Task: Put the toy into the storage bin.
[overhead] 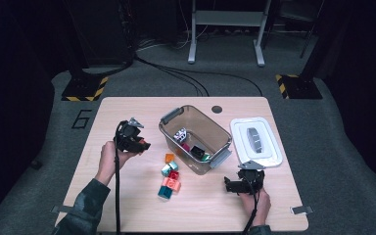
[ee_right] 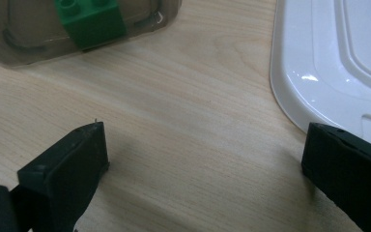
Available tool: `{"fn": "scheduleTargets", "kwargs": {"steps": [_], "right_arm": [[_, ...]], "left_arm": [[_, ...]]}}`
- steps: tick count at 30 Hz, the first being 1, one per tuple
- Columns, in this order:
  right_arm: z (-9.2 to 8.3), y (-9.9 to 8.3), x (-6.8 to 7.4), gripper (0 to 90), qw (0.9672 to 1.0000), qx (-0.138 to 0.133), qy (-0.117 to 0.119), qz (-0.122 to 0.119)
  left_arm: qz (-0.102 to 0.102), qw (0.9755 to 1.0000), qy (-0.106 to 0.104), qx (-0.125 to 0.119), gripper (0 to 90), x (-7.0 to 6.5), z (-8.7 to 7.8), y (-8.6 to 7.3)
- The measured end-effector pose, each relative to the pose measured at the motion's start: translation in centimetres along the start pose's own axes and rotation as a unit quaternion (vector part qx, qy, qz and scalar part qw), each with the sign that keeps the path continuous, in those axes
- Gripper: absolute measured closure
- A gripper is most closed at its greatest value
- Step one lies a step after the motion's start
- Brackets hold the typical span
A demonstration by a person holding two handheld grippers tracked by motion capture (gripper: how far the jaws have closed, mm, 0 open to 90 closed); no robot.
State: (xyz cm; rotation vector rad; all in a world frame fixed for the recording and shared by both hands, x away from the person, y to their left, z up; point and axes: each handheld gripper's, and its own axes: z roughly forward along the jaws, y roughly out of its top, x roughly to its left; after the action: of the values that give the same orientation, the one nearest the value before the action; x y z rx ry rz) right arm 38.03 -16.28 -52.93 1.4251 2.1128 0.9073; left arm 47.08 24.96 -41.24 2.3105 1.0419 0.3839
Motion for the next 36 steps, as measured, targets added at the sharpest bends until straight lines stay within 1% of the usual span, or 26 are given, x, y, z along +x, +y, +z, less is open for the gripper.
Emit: {"fn": "scheduleTargets", "kwargs": {"steps": [2,4,13,16,18,19,20,23,25,27,33,36], "right_arm": [[0.0,0.0,0.0,1.7,1.0000,0.000,0.000,0.000],[0.0,0.0,0.0,1.7,1.0000,0.000,0.000,0.000],[0.0,0.0,0.0,1.7,1.0000,0.000,-0.001,0.001],[0.0,0.0,0.0,1.7,1.0000,0.000,-0.001,0.001],[0.0,0.0,0.0,1.7,1.0000,0.000,-0.001,0.000],[0.0,0.0,0.0,1.7,1.0000,0.000,-0.001,0.001],[0.0,0.0,0.0,1.8,1.0000,0.000,-0.001,0.001],[0.0,0.0,0.0,1.7,1.0000,0.000,-0.001,0.001],[0.0,0.0,0.0,1.7,1.0000,0.000,-0.001,0.000],[0.0,0.0,0.0,1.7,1.0000,0.000,-0.001,0.001],[0.0,0.0,0.0,1.7,1.0000,0.000,-0.001,0.000],[0.0,0.0,0.0,1.7,1.0000,0.000,-0.001,0.000]], "left_arm": [[0.003,1.0000,-0.002,0.000,58.7,0.1,-0.4,0.4],[0.005,1.0000,0.002,-0.004,58.7,0.2,-0.8,0.8],[0.014,0.9995,0.011,-0.027,58.7,0.5,-2.7,2.9],[0.012,0.9994,0.013,-0.031,58.8,0.7,-3.0,3.6],[0.010,0.9991,0.016,-0.039,58.7,0.7,-3.1,4.0],[0.012,0.9992,0.014,-0.036,58.7,0.8,-3.3,4.3],[0.007,0.9990,0.015,-0.041,58.7,0.8,-3.4,4.5],[0.009,0.9988,0.014,-0.046,58.7,0.8,-3.6,5.2],[0.013,0.9984,0.017,-0.052,58.7,0.7,-3.7,5.7],[0.021,0.9983,0.016,-0.053,58.7,0.6,-3.8,6.2],[0.038,0.9975,0.016,-0.058,58.7,0.0,-3.9,7.9],[0.042,0.9971,0.018,-0.062,58.7,-0.4,-3.8,8.7]]}}
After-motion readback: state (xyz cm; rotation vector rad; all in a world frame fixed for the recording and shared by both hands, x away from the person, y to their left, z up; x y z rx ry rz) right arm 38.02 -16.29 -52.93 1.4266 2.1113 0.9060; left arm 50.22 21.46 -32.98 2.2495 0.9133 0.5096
